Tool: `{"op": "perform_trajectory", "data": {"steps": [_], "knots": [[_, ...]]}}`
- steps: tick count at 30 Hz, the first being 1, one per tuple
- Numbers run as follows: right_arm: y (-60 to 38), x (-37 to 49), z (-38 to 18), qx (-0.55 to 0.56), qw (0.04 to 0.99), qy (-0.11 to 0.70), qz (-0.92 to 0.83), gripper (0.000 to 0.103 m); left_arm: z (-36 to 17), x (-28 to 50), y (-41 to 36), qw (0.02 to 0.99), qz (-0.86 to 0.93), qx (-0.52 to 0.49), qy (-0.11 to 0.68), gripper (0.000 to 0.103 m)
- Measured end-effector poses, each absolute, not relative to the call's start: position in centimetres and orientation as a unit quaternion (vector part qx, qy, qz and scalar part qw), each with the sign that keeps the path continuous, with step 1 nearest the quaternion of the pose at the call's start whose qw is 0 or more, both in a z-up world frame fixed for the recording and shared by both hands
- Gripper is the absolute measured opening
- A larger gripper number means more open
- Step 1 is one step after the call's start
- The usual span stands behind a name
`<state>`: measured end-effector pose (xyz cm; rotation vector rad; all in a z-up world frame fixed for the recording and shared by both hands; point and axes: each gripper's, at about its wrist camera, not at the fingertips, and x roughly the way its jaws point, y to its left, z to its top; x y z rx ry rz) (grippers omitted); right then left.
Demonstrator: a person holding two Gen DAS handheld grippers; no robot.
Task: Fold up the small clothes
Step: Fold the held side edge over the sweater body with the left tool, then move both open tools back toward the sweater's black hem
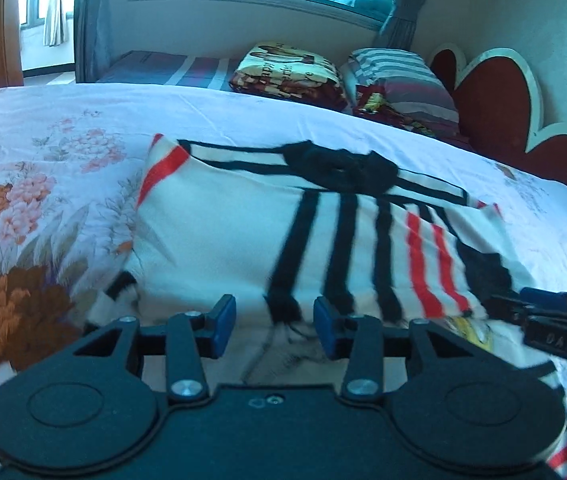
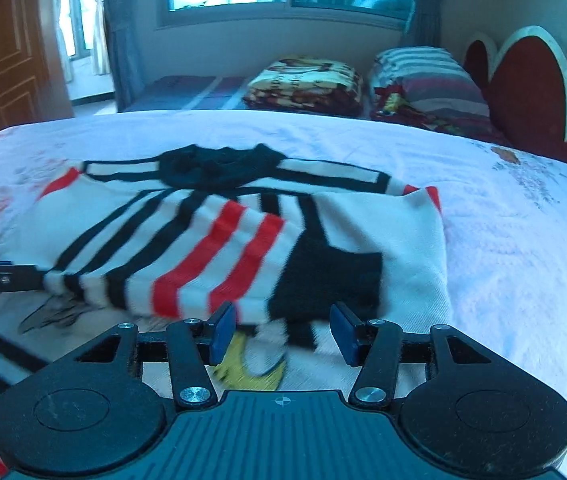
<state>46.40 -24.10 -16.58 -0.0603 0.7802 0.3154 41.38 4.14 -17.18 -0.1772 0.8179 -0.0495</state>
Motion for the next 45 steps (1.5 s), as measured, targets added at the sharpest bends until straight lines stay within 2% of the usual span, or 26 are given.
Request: {"op": "perform_trajectory", "data": {"steps": [8, 11, 20, 28, 33, 38, 45], "knots": [[-20.9, 41.5, -19.7, -0.072, 0.889, 0.403, 0.204, 0.053, -20.2, 37.7, -0.3, 0.897, -0.049, -0.062, 0.436, 0.041], [-22.3, 40.6, -20.5, -0.084, 0.893, 0.403, 0.183, 0.053, -20.8, 36.1, 0.0, 0.903, -0.039, -0.038, 0.426, 0.042], [-28.4, 37.7, -19.8, -0.071, 0.900, 0.404, 0.143, 0.053, -20.3, 31.0, 4.1, 0.901, 0.016, -0.046, 0.430, 0.041], [-25.8, 32.8, -17.2, -0.039, 0.895, 0.392, 0.209, 0.053, -18.5, 27.4, 2.3, 0.901, 0.013, -0.068, 0.429, 0.042], [-23.3, 29.5, -17.8, -0.053, 0.884, 0.400, 0.237, 0.053, -19.2, 26.0, 0.6, 0.895, -0.016, -0.055, 0.442, 0.044], [-24.4, 27.7, -19.6, -0.073, 0.889, 0.412, 0.188, 0.053, -20.1, 24.6, 0.6, 0.896, -0.031, -0.021, 0.443, 0.046], [-28.8, 25.8, -19.6, -0.058, 0.900, 0.418, 0.109, 0.053, -20.1, 22.0, 4.3, 0.899, -0.044, -0.034, 0.435, 0.046]]}}
